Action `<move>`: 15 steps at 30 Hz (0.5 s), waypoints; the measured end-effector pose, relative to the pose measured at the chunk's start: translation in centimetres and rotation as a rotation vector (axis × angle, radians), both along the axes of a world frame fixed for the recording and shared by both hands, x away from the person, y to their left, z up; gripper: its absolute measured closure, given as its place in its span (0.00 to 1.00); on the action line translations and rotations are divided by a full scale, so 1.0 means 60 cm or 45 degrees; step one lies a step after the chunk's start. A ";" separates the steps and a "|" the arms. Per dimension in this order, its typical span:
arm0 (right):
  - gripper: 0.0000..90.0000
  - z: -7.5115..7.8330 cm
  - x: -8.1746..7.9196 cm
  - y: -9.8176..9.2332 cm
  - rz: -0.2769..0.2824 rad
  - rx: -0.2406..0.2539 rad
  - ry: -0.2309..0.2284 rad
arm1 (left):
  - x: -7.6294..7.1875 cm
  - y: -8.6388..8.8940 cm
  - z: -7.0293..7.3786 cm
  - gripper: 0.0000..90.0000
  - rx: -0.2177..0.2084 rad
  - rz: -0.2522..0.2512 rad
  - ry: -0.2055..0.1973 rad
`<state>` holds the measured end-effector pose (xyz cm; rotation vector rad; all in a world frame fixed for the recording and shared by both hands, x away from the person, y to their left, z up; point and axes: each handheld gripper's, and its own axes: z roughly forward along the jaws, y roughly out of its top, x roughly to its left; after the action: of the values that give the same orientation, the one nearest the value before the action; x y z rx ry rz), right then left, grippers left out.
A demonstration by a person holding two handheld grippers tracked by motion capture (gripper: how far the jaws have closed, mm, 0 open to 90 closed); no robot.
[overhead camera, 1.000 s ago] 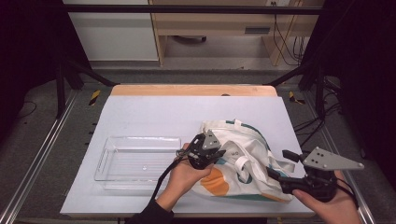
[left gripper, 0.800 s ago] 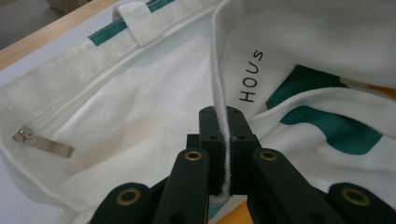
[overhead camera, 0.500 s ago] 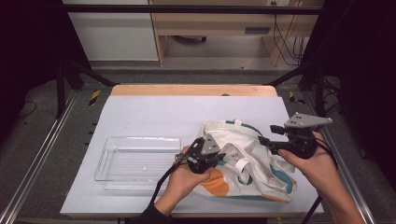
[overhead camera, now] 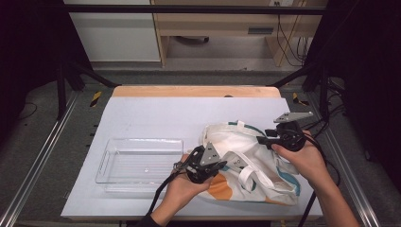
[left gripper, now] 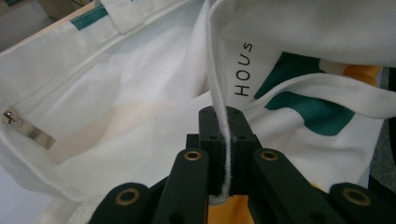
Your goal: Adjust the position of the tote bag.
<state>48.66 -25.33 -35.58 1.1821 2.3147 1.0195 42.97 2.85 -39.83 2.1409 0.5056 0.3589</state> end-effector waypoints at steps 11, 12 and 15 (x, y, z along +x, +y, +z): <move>0.97 0.011 -0.035 -0.009 0.023 0.036 -0.060 | -0.033 0.014 -0.006 0.96 0.023 -0.026 -0.015; 0.97 0.014 -0.041 -0.008 0.031 0.046 -0.076 | -0.037 0.015 -0.007 0.96 0.030 -0.030 -0.020; 0.97 0.024 -0.063 0.000 0.069 0.066 -0.118 | -0.049 0.019 -0.009 0.96 0.034 -0.039 -0.027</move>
<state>44.90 -25.33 -34.16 1.0733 2.2724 1.1349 40.02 3.99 -40.37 2.1663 0.4577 0.3728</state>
